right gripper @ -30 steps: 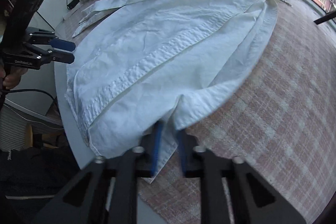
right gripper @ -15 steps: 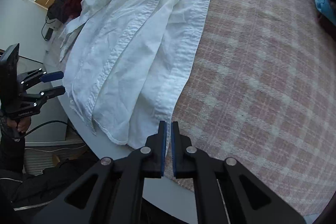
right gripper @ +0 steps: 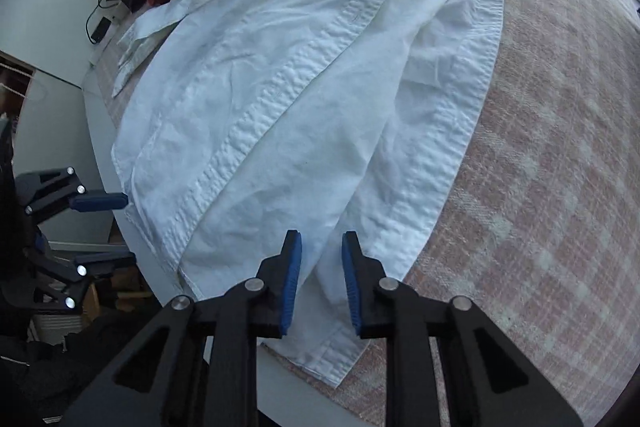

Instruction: Fold clothes

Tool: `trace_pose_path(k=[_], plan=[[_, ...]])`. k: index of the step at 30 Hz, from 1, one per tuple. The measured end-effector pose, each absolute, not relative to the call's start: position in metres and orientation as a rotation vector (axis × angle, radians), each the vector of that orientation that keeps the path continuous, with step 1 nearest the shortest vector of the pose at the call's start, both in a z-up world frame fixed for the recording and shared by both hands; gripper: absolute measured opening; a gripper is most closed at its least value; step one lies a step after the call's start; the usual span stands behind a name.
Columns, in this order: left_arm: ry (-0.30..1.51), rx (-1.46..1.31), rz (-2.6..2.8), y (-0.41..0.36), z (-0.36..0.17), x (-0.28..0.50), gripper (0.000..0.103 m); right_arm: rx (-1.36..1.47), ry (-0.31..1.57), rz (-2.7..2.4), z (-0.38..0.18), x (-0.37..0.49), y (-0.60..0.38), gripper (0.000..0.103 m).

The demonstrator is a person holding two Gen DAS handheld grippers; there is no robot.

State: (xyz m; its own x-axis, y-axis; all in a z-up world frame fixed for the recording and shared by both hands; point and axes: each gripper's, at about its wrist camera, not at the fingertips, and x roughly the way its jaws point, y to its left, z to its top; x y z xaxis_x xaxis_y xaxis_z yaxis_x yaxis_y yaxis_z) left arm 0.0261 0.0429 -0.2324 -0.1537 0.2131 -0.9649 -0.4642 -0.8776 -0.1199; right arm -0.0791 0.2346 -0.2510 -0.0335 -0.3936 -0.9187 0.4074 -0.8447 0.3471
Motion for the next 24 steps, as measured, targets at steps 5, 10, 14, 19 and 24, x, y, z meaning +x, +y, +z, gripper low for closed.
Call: trace_pose_path(k=[5, 10, 14, 19, 24], plan=[[0.352, -1.666, 2.074, 0.071, -0.238, 0.025, 0.052, 1.593, -0.092, -2.037, -0.212, -0.121, 0.249, 0.027], [0.316, -1.684, 2.076, 0.073, -0.239, 0.021, 0.052, 1.541, -0.132, -2.196, -0.183, -0.206, 0.251, 0.035], [0.238, -1.715, 2.078, 0.064, -0.238, 0.017, 0.049, 1.509, -0.196, -2.244, -0.182, -0.285, 0.234, 0.038], [0.213, -1.758, 2.068, 0.062, -0.245, 0.014, 0.050, 1.557, -0.234, -2.211, -0.198, -0.363, 0.223, 0.038], [0.202, -1.771, 2.064, 0.070, -0.248, 0.009, 0.052, 1.697, -0.110, -2.129, -0.231, -0.397, 0.202, 0.039]])
